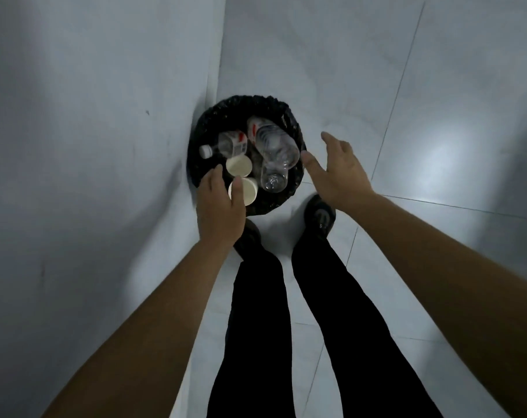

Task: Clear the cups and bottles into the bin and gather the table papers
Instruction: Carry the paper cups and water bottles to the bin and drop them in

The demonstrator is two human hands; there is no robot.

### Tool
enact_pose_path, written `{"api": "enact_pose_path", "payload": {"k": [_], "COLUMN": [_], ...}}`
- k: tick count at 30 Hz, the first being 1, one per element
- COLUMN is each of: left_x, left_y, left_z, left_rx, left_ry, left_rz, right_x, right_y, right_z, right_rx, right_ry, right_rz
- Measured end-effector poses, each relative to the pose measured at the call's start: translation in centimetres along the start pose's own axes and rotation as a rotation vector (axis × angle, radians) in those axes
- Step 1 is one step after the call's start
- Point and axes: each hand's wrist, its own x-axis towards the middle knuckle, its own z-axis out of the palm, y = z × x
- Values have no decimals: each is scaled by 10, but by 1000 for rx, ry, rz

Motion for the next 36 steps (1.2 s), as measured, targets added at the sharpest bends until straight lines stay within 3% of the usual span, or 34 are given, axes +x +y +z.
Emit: {"api": "enact_pose_path", "payload": {"k": [8,16,21,27,36], "left_x": [-118,-266,-319,-346,-375], "left_y": [140,256,317,446,655], "left_z": [-185,-301,-293,-243,-144], "left_rx": [-59,-453,-513,-502,-511], "left_ry": [-18,37,-68,-133,-177], "left_rz": [177,358,519,752,959], "right_x": [-183,-397,-488,-499,-462], "right_y": [-45,-63,-27,52,182], "right_z": [-142,-238,-253,-318,-517], "right_rx": [82,595,878,1172,1080], "right_ry": [193,553,764,1020,1119], "right_rz": [-53,-160,-110,-89,-139]}}
